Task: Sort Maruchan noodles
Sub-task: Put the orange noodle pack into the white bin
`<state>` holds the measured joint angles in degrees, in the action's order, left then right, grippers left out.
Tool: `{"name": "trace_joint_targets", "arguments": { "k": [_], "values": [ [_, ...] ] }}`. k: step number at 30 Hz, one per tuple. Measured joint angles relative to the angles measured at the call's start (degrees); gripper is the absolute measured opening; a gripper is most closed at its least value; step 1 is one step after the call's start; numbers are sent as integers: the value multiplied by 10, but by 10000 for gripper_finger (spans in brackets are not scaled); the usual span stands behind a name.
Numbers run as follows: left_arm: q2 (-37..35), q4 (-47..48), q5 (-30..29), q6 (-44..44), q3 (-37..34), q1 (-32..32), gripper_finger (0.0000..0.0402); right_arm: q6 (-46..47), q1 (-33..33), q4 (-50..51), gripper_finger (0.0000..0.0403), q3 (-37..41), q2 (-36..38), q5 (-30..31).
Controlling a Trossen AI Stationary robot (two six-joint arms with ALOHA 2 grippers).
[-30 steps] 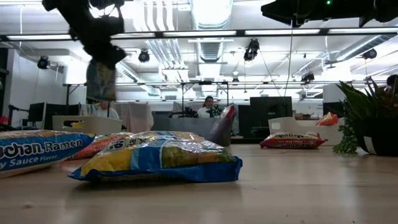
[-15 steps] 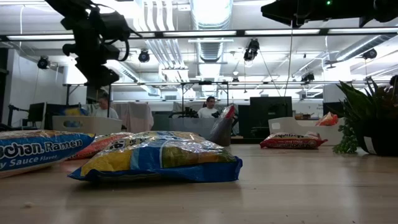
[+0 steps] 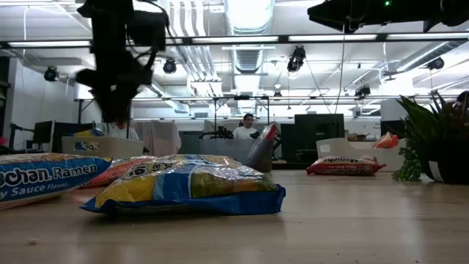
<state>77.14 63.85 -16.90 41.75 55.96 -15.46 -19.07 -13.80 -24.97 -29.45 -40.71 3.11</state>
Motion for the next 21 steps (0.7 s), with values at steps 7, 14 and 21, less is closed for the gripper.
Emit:
{"name": "trace_joint_targets", "arguments": {
  "k": [7, 14, 21],
  "values": [
    [123, 66, -17, 89, -3, 86, 169, 1, 0, 3, 219, 0, 0, 0],
    [168, 41, -23, 100, -13, 88, 175, 5, 0, 8, 219, 0, 0, 0],
    [161, -23, -14, 104, -54, 86, 220, 5, 0, 8, 219, 0, 0, 0]
  ]
}}
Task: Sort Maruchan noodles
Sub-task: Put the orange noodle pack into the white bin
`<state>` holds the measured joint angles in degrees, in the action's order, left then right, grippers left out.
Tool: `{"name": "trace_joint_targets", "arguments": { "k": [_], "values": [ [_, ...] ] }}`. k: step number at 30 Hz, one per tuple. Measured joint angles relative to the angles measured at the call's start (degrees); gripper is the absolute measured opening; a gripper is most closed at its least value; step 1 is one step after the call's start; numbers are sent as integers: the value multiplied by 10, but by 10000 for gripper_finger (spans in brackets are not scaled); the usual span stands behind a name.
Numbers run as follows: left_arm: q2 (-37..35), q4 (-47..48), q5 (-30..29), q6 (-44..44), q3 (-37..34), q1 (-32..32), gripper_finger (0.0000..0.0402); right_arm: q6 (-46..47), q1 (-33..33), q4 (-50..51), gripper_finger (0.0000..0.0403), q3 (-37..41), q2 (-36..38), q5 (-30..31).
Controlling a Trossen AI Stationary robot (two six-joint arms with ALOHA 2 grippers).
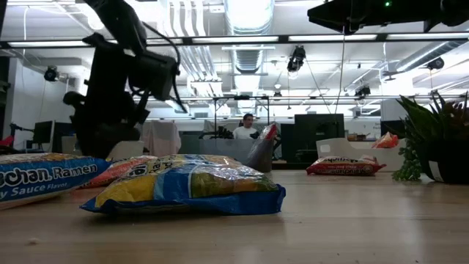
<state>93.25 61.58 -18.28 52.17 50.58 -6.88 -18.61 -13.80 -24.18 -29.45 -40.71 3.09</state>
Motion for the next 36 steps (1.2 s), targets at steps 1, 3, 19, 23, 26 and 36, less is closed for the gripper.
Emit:
{"name": "trace_joint_targets", "arguments": {
  "k": [1, 3, 19, 23, 26, 36],
  "values": [
    [0, -8, 0, 1, -9, -1, 226, 0, 0, 0, 219, 0, 0, 0],
    [0, -33, 0, 4, -30, -3, 235, 0, 0, 0, 219, 0, 0, 0],
    [-7, -108, 37, -34, -71, -6, 36, 0, 0, 0, 219, 0, 0, 0],
    [-43, -150, 76, -78, -61, -2, 23, 0, 0, 3, 219, 0, 1, 0],
    [-95, -178, 58, -159, -29, 1, 10, -3, 0, 4, 219, 0, 3, 0],
    [-203, -747, 96, -530, 14, -82, 3, 8, 3, 44, 219, 0, 43, -6]
  ]
}}
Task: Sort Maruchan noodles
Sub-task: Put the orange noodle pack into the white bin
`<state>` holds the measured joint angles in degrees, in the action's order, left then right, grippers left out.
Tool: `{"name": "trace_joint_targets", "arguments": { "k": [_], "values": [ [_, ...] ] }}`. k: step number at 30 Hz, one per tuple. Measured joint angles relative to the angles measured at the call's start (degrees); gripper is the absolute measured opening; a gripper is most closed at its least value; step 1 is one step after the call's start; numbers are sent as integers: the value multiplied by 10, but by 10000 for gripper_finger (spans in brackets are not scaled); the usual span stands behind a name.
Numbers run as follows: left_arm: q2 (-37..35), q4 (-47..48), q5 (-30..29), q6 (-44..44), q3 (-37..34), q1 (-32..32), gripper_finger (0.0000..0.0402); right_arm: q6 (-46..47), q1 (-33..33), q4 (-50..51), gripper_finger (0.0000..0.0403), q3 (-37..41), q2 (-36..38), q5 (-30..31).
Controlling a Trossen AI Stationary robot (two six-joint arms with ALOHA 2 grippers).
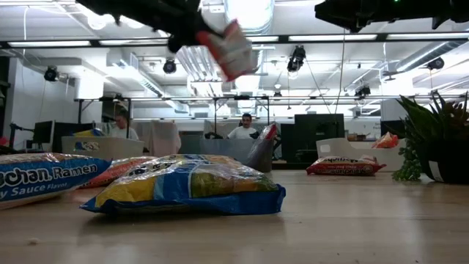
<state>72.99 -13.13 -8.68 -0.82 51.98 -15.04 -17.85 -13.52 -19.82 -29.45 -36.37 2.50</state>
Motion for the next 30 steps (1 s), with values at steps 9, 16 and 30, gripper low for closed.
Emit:
{"name": "trace_joint_targets", "arguments": {
  "k": [9, 16, 30],
  "values": [
    [231, -323, 113, 15, 98, -91, 2, 15, 0, 62, 219, 0, 51, -78],
    [411, -329, 145, 14, 305, -95, 2, 29, 0, 113, 219, 0, 106, -176],
    [642, -321, 195, 86, 549, -97, 2, 26, 0, 123, 219, 19, 166, -237]
  ]
}}
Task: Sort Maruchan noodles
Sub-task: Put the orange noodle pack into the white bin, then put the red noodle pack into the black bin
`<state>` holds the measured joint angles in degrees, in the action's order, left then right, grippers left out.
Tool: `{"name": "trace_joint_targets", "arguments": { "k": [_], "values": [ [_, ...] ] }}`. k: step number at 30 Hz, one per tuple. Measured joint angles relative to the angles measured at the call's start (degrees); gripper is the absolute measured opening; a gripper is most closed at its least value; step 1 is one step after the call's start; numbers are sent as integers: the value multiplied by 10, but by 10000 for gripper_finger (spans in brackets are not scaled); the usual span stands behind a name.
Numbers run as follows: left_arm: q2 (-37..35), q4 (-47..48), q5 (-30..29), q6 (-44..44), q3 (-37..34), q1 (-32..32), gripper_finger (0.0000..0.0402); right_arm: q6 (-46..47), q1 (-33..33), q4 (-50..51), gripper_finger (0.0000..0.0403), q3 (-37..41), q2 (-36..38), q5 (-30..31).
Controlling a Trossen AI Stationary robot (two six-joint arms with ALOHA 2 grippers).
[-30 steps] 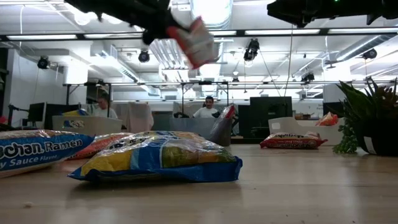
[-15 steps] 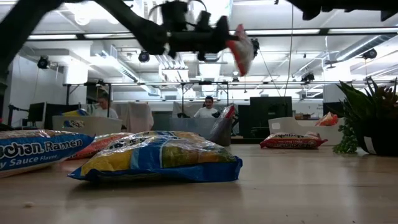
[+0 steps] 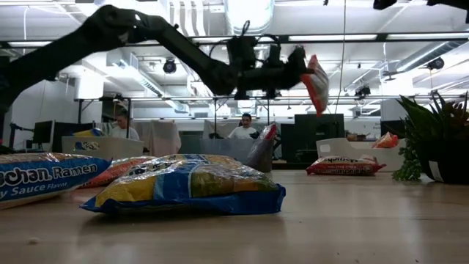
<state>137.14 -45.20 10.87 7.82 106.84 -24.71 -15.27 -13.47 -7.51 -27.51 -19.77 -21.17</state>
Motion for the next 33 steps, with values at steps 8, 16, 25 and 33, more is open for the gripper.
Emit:
{"name": "trace_joint_targets", "arguments": {
  "k": [8, 16, 25, 33],
  "values": [
    [87, 3, 80, 55, 85, 3, 23, -8, 0, 1, 219, 0, -2, 1],
    [200, 101, 139, 136, 283, 1, 72, -4, 0, -4, 219, 0, -3, 2],
    [176, 35, 126, 174, 214, -13, 189, -7, 0, 0, 219, 2, -3, 2],
    [159, -72, 350, 307, 275, -32, 220, -4, 0, 0, 219, 2, -3, 7]
  ]
}}
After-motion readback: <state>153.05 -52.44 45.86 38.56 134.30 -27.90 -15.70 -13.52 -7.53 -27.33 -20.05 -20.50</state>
